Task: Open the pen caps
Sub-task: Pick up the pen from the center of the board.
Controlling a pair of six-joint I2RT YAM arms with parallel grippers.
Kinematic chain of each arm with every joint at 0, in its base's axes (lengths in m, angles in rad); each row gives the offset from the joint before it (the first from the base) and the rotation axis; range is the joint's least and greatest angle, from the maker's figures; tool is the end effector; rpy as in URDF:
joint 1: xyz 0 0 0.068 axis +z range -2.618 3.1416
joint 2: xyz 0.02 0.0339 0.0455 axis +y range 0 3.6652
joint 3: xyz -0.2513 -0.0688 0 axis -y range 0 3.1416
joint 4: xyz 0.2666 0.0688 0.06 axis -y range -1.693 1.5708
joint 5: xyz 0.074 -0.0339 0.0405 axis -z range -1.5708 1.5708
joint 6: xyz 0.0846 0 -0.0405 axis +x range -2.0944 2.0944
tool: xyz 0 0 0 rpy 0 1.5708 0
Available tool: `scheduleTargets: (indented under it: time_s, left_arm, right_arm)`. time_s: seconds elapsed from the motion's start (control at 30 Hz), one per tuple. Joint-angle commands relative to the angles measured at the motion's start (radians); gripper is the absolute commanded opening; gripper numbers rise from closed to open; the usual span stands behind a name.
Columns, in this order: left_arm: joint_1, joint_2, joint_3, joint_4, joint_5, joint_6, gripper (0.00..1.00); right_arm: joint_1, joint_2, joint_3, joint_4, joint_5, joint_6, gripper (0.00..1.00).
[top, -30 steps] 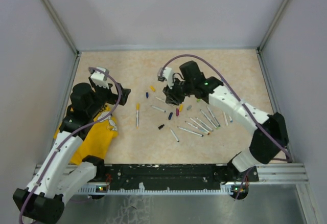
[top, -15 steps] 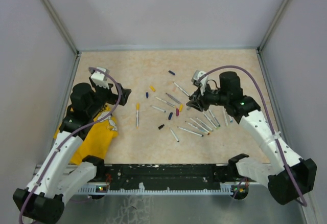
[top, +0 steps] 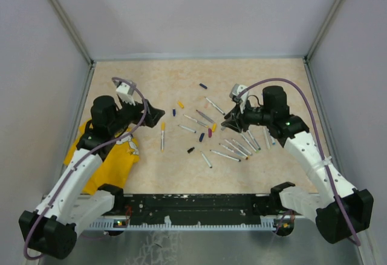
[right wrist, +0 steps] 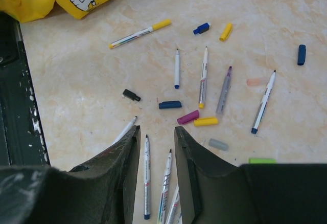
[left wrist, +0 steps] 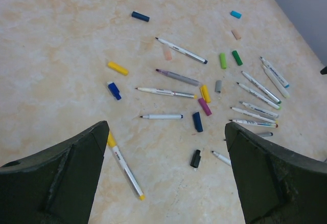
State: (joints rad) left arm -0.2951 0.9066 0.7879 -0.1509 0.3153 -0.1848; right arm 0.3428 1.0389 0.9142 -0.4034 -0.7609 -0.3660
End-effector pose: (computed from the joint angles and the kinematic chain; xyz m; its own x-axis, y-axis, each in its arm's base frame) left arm 0.2658 -0.1082 0.2983 -0.3539 -0.0750 -0.9323 0.5061 0.8229 -0.2583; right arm 0.2454 0.1495 0.2883 -0.1553 -0.3306 -0.9309 -0.9210 0.3893 0.0153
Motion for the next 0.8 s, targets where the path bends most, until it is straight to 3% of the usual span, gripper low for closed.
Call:
scheduleTargets:
  time_s: [0.0, 0.17, 0.37, 0.77]
  left_arm:
    - [0.005, -0.032, -0.052, 0.078, 0.100, -0.110, 1.00]
    - [0.005, -0.065, -0.126, 0.145, 0.156, -0.199, 1.00]
    - [0.004, -0.114, -0.257, 0.233, 0.102, -0.301, 1.00]
    - [0.001, -0.076, -0.348, 0.214, 0.010, -0.295, 0.97]
  right_arm:
    - [-0.004, -0.001, 0.003, 0.042, -0.029, -0.015, 0.33]
    - [-0.004, 0.003, 0.002, 0.039, -0.032, -0.016, 0.33]
    - [-0.004, 0.003, 0.003, 0.040, -0.035, -0.016, 0.33]
    - [-0.003, 0.008, 0.002, 0.038, -0.038, -0.016, 0.33]
